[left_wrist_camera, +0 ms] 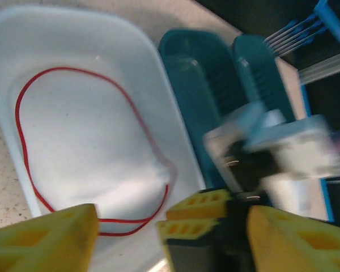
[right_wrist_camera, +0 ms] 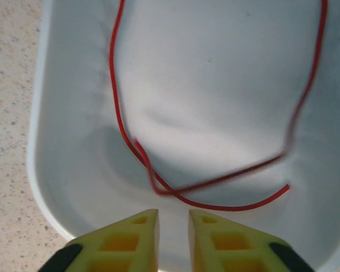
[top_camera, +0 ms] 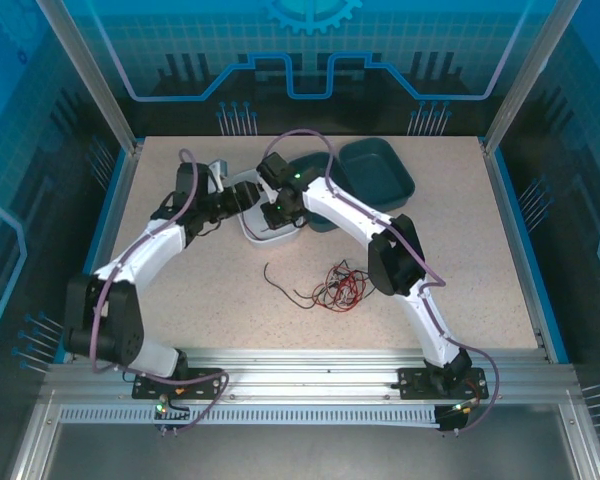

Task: Untangle the cables

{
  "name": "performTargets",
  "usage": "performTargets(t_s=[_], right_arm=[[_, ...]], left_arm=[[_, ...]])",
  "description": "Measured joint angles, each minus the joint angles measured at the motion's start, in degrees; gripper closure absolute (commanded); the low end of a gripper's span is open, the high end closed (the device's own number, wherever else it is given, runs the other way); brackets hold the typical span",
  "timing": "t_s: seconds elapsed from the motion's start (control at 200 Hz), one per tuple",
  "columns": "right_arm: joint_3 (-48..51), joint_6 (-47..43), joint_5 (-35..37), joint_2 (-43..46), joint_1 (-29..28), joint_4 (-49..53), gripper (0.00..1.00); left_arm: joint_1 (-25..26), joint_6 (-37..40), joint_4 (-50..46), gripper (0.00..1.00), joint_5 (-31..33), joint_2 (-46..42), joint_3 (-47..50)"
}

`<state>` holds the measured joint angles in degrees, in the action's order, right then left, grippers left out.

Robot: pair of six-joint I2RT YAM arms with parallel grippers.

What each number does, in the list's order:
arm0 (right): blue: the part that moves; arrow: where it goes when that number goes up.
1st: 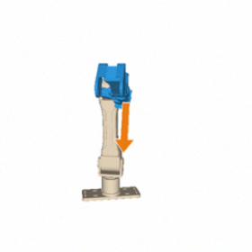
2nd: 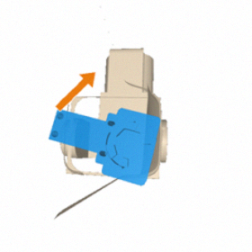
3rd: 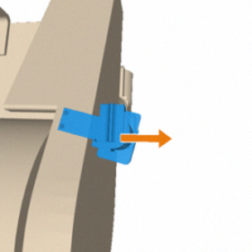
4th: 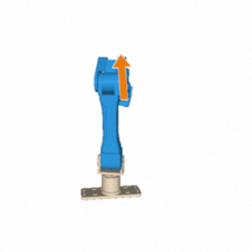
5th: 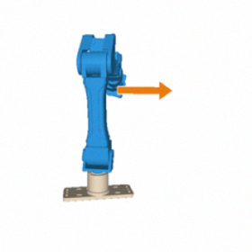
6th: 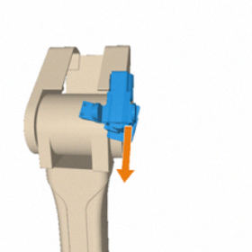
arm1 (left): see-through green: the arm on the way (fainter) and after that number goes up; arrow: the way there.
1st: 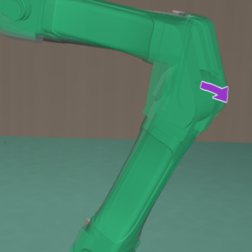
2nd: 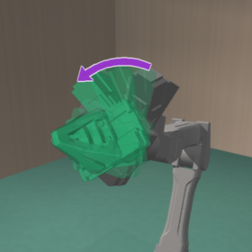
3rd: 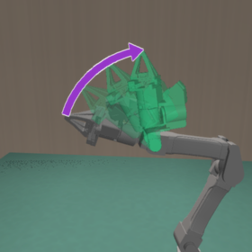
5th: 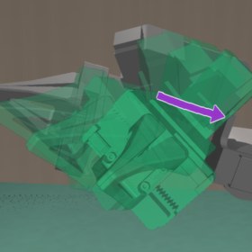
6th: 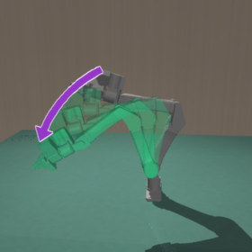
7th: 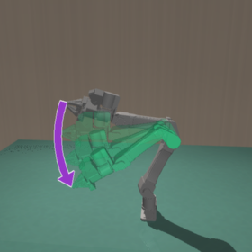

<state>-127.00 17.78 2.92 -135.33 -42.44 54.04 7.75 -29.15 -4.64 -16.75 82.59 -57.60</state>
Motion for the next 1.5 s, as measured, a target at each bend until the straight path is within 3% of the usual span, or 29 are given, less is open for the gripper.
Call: performTargets(t_s=[0.065,0.3,0.55,0.65,0.745,0.951,1.096,1.211,1.251,1.281,1.501], right_arm=[[1.88,0.72,0.76,0.42,-0.28,-0.24,0.69],[10.58,3.54,2.99,7.28,-0.68,-0.59,0.62],[25.97,6.75,5.99,25.97,-1.14,-5.07,0.61],[33.68,8.68,8.02,34.51,-1.4,-6.45,0.6],[41.44,10.95,10.6,42.42,-1.38,-7.02,0.59],[54.86,16.0,14.67,56.94,-1.03,-5.66,0.56],[61.96,19.32,15.93,64.26,0.02,-4.26,0.42],[67.67,20.5,15.85,68.61,1.2,-4.11,0.24],[69.24,20.94,15.5,69.61,1.6,-4.28,0.14],[70.4,21.24,14.97,70.27,1.99,-4.57,0.0],[73.83,22.97,13.11,71.38,3.87,-5.73,0.0]], left_arm=[[-0.02,0.76,-0.46,0.01,0.68,-3.19,0.92],[-0.04,1.16,-3.74,0.01,2.21,-12.57,5.68],[0.42,1.18,-3.5,0.01,1.51,-21.44,11.8],[3.37,1.44,-2.43,0.01,1.92,-24.63,14.6],[9.2,2.73,-1.4,0.01,2.62,-25.07,15.69],[21.33,6.64,2.29,0.05,2.25,-15.34,14.38],[27.98,11.98,1.92,0.16,0.63,-4.48,9.33],[31.3,18.51,1.03,0.25,-0.33,2.12,4.7],[31.87,20.63,0.61,0.28,-0.74,4.13,3.26],[32.09,22.12,0.37,0.3,-1.03,5.81,2.1],[32.22,29.42,-2.19,0.35,-3.19,14.84,-3.04]])
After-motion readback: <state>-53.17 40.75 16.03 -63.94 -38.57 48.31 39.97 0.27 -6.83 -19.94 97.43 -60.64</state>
